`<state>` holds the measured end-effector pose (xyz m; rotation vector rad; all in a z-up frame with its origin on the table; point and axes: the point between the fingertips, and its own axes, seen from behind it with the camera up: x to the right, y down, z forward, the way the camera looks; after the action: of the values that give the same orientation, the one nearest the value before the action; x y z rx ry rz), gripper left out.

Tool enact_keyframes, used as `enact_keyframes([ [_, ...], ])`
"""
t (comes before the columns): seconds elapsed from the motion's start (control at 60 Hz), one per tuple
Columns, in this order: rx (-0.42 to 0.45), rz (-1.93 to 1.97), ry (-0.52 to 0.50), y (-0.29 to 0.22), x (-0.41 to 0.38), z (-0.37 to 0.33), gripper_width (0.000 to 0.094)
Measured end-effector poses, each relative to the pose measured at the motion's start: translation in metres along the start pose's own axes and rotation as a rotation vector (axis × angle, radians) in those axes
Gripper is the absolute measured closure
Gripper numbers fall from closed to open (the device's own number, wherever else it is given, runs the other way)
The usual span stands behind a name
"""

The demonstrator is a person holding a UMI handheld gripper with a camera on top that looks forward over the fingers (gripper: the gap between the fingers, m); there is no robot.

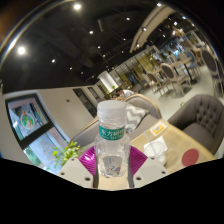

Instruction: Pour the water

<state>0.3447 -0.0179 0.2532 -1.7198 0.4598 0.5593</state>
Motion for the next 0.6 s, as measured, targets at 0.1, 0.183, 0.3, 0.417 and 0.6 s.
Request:
enact_keyframes([
  [0.1, 0.032, -0.241, 0.099, -0.028, 0.054, -0.006, 0.0539],
  [0.183, 0.027, -0.394, 0.182, -0.034, 0.101, -0.002, 0.0539],
  [0.3, -0.036, -0.515, 0.249, -0.020, 0.176, 0.005, 0.0536],
  [0.417, -0.102, -0.565, 0.286, 0.003, 0.225, 0.012, 0.0536],
  [0.6, -0.167, -0.563, 0.307, 0.033, 0.270, 0.014, 0.0530],
])
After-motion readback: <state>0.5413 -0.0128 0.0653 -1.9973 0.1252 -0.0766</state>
